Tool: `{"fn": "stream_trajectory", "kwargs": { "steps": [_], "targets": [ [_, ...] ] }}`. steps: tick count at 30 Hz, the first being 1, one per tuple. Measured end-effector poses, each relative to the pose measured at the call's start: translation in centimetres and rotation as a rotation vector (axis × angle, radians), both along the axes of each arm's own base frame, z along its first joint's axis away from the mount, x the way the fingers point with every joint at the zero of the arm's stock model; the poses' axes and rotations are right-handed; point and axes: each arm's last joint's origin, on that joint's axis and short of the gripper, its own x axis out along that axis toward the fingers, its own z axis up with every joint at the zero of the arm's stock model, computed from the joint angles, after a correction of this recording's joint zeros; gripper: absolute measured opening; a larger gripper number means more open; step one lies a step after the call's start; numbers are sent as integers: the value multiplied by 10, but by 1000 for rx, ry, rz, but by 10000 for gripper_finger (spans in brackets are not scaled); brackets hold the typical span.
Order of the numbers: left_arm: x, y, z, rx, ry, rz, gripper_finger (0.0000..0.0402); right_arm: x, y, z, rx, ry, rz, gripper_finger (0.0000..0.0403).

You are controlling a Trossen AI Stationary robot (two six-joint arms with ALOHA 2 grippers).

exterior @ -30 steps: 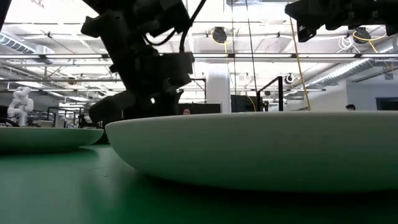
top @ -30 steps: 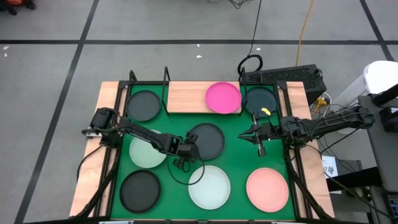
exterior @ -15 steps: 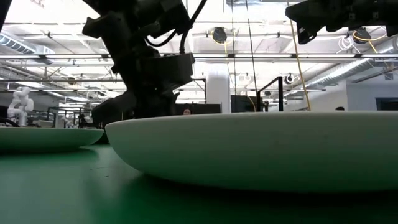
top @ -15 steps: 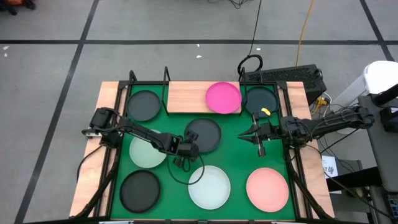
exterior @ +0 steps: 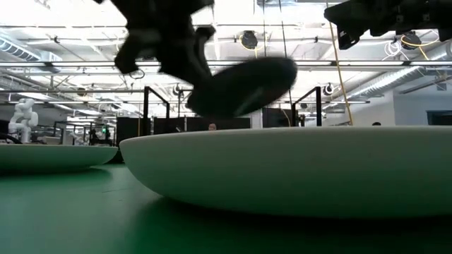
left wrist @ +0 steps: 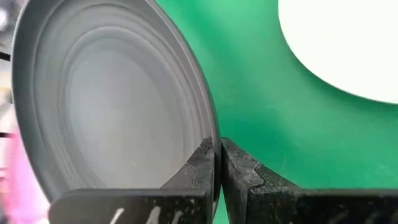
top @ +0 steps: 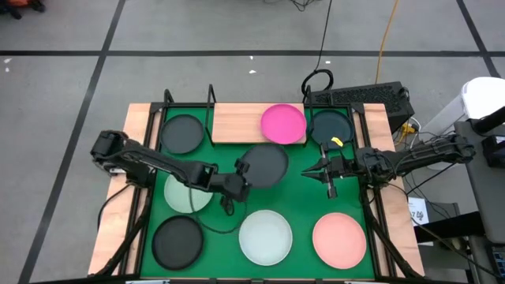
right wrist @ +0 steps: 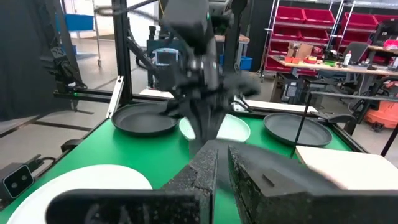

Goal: Place and stack plates onto a shelf
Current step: Stack the right black plate on top of the pink plate on the shelf

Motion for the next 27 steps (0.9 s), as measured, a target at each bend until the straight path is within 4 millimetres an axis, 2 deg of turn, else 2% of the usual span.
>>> {"fn": "stream_trajectory", "kwargs": {
  "steps": [3,6,16,19,23,27],
  "targets": [
    [-3,5,19,54,-76,-10,12,0,0,1,-6,-11,0,25],
    [-1,15,28,86,-131,-1,12,-1,0,3,-4,-24,1,25],
    [5,69,34,147,-160,9,11,-4,-1,5,-6,-44,0,25],
    [9,88,39,143,-217,1,11,-4,-1,7,-10,-63,-1,25],
    [20,107,48,99,-405,-66,11,-5,-1,14,-16,-129,-1,25],
    [26,128,44,139,-423,-77,11,-6,-1,20,-30,-198,-3,25]
  ]
}}
